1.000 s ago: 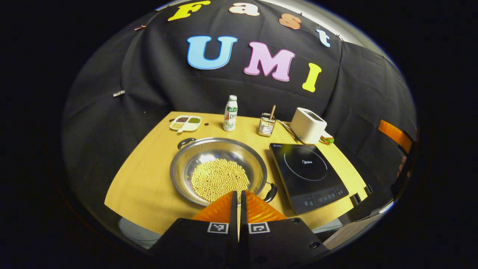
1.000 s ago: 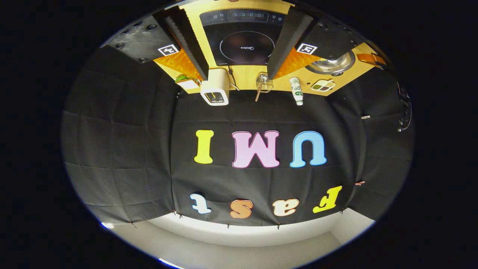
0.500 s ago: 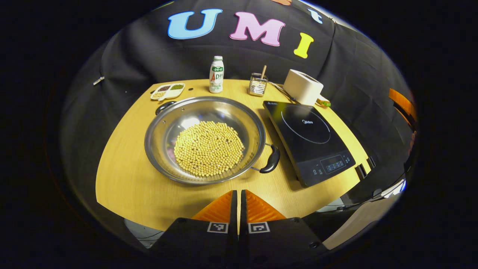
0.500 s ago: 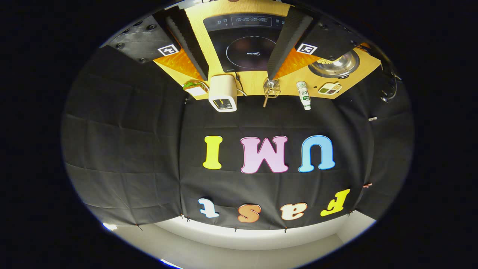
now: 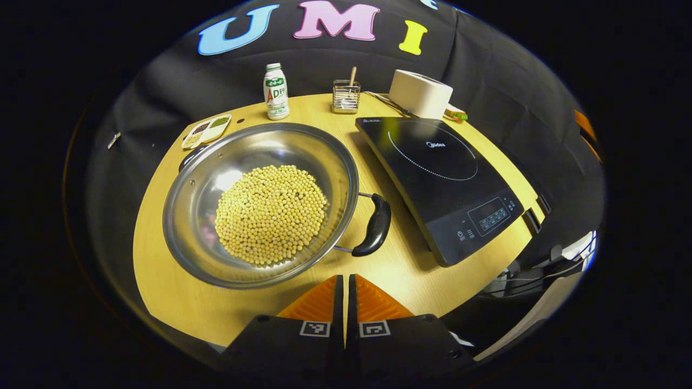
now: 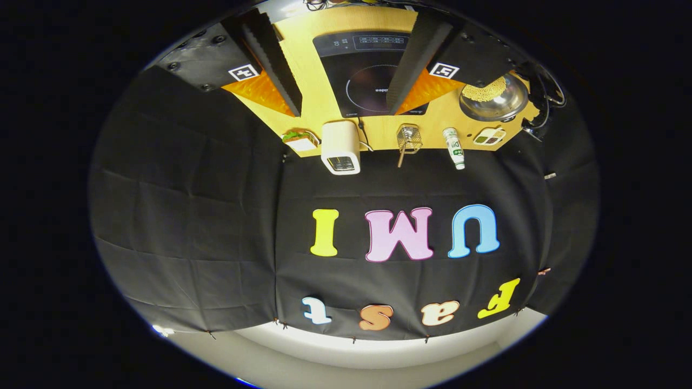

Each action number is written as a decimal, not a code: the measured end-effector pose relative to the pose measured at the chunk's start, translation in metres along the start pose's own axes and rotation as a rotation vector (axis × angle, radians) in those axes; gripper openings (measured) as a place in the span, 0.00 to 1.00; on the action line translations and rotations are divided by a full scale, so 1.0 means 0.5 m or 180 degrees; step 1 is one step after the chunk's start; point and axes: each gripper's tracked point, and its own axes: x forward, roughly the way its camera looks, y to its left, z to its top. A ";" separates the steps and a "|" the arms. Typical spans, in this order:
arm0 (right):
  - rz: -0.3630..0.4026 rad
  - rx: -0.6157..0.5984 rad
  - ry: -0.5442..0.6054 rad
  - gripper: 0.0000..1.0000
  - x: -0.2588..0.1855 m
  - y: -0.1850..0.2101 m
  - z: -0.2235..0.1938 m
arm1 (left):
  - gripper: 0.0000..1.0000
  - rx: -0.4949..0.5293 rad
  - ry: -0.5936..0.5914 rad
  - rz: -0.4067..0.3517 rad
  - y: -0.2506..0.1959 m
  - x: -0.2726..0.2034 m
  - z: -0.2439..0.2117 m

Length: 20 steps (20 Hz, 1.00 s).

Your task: First push the handle of the pot to place it horizontally, then grasp the pot with both hands and set it on the induction cooktop.

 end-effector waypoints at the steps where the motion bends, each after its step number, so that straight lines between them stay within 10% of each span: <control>1: -0.0014 0.0009 0.0014 0.98 0.003 -0.010 0.000 | 0.05 0.0045 0.0018 0.0025 0.001 0.009 0.008; 20: 0.0476 -0.0059 0.0188 0.98 0.200 -0.021 -0.009 | 0.05 -0.0170 0.0221 0.0211 -0.043 0.119 0.127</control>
